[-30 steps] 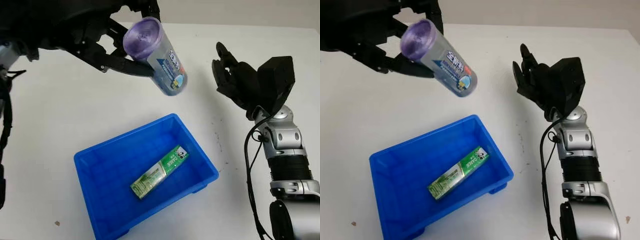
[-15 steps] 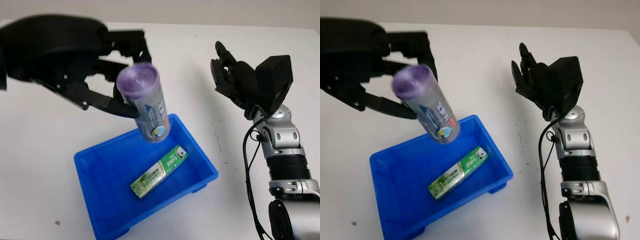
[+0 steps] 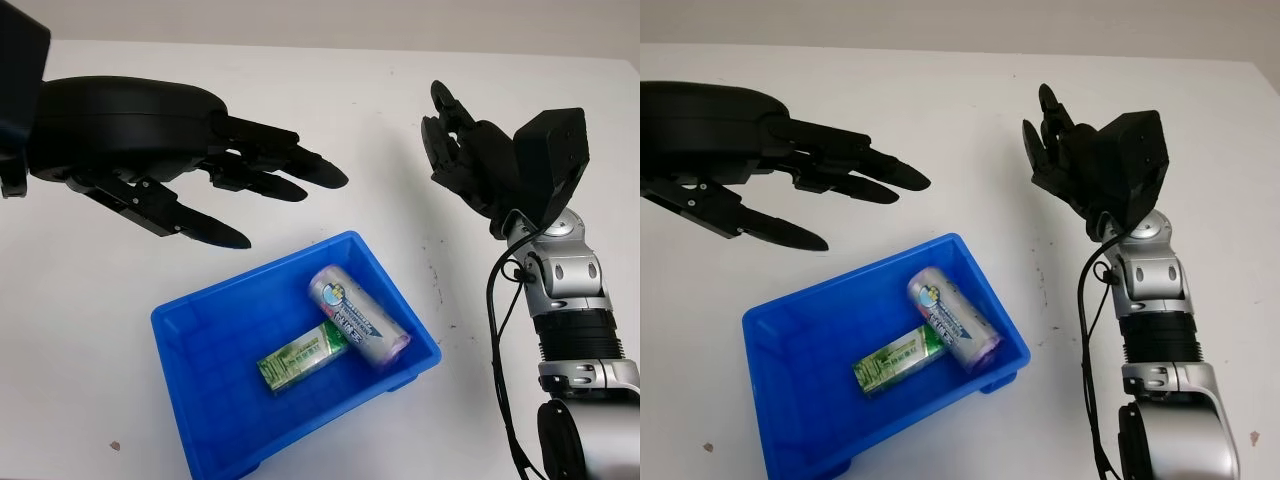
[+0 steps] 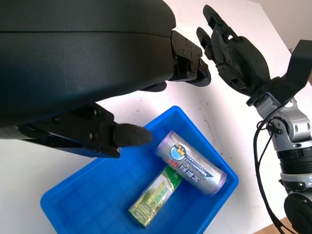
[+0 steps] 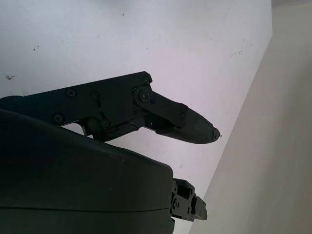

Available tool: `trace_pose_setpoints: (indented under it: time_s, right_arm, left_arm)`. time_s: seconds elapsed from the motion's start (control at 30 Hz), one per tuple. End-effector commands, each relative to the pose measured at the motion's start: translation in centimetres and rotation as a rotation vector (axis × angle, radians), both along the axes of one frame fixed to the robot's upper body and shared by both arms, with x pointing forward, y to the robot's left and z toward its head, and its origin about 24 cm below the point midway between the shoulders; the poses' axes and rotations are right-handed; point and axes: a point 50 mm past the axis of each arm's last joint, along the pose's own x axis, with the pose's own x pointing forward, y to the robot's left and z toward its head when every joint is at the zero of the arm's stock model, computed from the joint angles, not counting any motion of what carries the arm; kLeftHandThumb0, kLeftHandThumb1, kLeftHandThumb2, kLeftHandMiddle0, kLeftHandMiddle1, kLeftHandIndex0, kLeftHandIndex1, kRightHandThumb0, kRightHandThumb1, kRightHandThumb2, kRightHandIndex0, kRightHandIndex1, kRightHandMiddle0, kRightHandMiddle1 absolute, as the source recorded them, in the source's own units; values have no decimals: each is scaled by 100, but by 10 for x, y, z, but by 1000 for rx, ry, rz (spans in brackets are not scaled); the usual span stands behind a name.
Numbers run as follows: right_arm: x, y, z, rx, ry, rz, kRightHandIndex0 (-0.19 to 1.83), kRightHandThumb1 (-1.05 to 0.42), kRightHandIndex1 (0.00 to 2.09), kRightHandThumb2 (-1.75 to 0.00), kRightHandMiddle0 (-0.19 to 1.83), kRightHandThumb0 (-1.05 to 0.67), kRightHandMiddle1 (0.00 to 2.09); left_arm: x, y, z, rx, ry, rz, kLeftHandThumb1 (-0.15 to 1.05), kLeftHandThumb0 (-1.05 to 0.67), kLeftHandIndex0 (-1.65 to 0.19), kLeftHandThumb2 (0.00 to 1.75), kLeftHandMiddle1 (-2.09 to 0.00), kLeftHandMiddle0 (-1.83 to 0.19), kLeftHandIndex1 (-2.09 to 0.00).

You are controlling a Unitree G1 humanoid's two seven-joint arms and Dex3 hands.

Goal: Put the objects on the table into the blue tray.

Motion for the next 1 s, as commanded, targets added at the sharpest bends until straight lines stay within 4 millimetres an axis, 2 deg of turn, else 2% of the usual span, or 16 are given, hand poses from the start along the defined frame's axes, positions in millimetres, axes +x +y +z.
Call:
trace_pose_setpoints:
  time_s: [0.0, 0.03, 0.07, 0.1, 0.13, 0.17, 0.23, 0.33, 0.43, 0.53, 0.67, 0.8, 0.97]
  right_arm:
    - [-1, -1, 3, -5, -8, 0, -19, -105, 0, -74, -19, -51, 0]
    - [-1, -1, 4, -4, -8, -2, -19, -105, 0, -74, -19, -51, 0]
    - [0, -1, 4, -3, -7, -3, -19, -105, 0, -73, -19, -52, 0]
    - [0, 0, 4, 2, -6, -6, -19, -105, 0, -73, -19, -52, 0]
    - [0, 0, 4, 5, -6, -7, -19, -105, 0, -73, -19, -52, 0]
    - [0, 1, 5, 7, -7, -8, -19, -105, 0, -73, -19, -53, 0]
    - [1, 1, 5, 17, -15, -6, -19, -105, 0, -73, -19, -54, 0]
    - [0, 0, 6, 55, -30, -6, -19, -105, 0, -74, -19, -56, 0]
    - [-1, -2, 7, 76, -40, -14, -19, -105, 0, -75, -19, -59, 0]
    - [-3, -5, 8, 88, -54, -18, -19, -105, 0, -78, -19, -60, 0]
    - [-3, -8, 8, 126, -60, -27, -19, -105, 0, -78, -19, -65, 0]
    - [-3, -6, 8, 158, -69, -38, -19, -105, 0, -81, -19, -66, 0]
    - [-4, -3, 7, 179, -79, -55, -19, -105, 0, -85, -19, -69, 0]
  left_arm:
    - [-2, 3, 9, -65, -41, 32, 85, 17, -26, 92, -8, -24, -11]
    - [1, 8, 10, -131, -55, 58, 83, 15, -28, 96, -9, -26, -12]
    - [3, 12, 11, -176, -62, 76, 78, -4, -32, 100, -12, -32, -15]
    - [6, 17, 10, -264, -73, 113, 77, -13, -34, 99, -13, -33, -17]
    - [9, 24, 7, -355, -93, 149, 83, -23, -33, 89, -13, -33, -21]
    - [11, 28, 5, -413, -107, 174, 95, -33, -30, 66, -13, -34, -26]
    - [15, 37, -6, -546, -176, 269, 102, -41, -28, 54, -14, -35, -30]
    - [22, 54, -34, -708, -260, 443, 104, -49, -19, 58, -9, -32, -25]
    - [34, 80, -74, -851, -241, 613, 105, -61, -7, 53, -3, -14, -13]
    - [42, 96, -100, -918, -200, 725, 105, -67, 5, 55, -1, 3, -5]
    - [53, 107, -118, -935, -154, 782, 105, -70, 17, 59, -1, 17, -1]
    - [66, 115, -133, -927, -102, 814, 105, -76, 19, 58, 0, 19, 0]
    - [79, 115, -147, -913, -64, 868, 105, -75, 19, 62, 0, 19, 0]
